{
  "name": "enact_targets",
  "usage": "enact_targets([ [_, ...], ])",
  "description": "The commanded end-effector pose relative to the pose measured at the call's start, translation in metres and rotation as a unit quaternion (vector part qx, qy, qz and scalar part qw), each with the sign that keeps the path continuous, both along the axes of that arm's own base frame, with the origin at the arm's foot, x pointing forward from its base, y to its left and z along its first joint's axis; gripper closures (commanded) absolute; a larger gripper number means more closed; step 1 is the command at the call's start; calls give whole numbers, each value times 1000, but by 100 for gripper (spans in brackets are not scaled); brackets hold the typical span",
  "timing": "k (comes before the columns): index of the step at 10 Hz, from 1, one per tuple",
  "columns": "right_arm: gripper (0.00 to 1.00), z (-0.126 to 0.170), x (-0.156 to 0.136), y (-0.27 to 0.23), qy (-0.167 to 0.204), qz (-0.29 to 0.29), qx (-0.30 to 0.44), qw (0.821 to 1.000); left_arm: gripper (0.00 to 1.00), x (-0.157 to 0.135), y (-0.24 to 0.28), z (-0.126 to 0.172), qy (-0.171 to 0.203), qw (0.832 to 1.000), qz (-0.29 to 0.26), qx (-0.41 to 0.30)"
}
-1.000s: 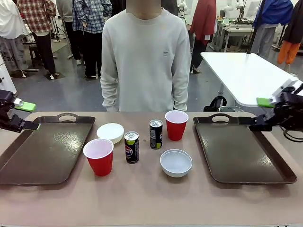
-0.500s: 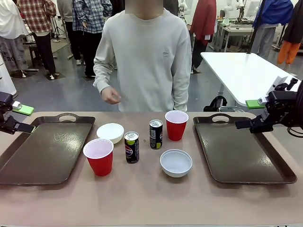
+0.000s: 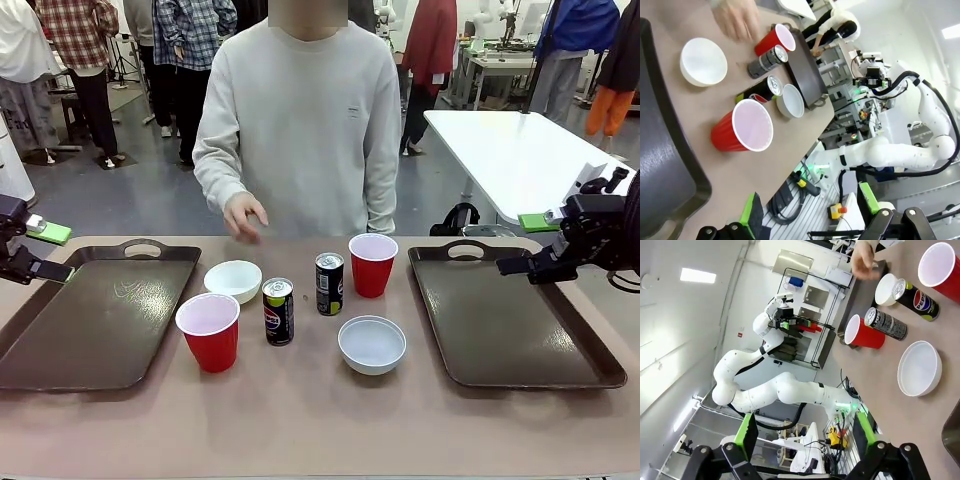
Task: Prepare tableware on both trays.
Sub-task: Pick up a Picnic Bowl from the table and place it on a Handle tray.
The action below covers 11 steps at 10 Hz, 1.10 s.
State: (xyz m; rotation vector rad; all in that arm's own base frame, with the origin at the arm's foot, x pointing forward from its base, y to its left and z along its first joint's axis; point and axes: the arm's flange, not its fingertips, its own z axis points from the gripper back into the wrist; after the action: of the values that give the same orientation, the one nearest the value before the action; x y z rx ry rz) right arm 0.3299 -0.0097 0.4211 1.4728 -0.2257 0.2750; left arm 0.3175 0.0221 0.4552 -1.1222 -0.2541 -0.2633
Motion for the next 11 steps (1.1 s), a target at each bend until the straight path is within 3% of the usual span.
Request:
enact_targets([
  [1, 0, 1, 0, 0, -1, 0, 0, 1000, 0, 1, -2, 0, -3, 1000, -4, -4],
  [2, 0, 14, 14, 41, 28, -10, -108, 994, 0, 1, -2, 0, -3, 1000, -4, -4],
  [3, 0, 26, 29, 77, 80, -7, -182, 980, 0, 1, -2, 0, -3, 1000, -4, -4],
  [6, 0, 49, 82, 171, 167, -27, -355, 919, 0, 1, -2, 0, -3, 1000, -4, -4],
  [8, 0, 30, 96, 211, 208, -23, -442, 872, 0, 1, -2, 0, -3, 1000, -4, -4],
  [10, 0, 5, 104, 234, 255, -24, -531, 808, 0, 1, -2, 0, -3, 1000, -4, -4],
  [11, 0, 3, 96, 238, 264, -15, -547, 794, 0, 1, -2, 0, -3, 1000, -4, -4],
])
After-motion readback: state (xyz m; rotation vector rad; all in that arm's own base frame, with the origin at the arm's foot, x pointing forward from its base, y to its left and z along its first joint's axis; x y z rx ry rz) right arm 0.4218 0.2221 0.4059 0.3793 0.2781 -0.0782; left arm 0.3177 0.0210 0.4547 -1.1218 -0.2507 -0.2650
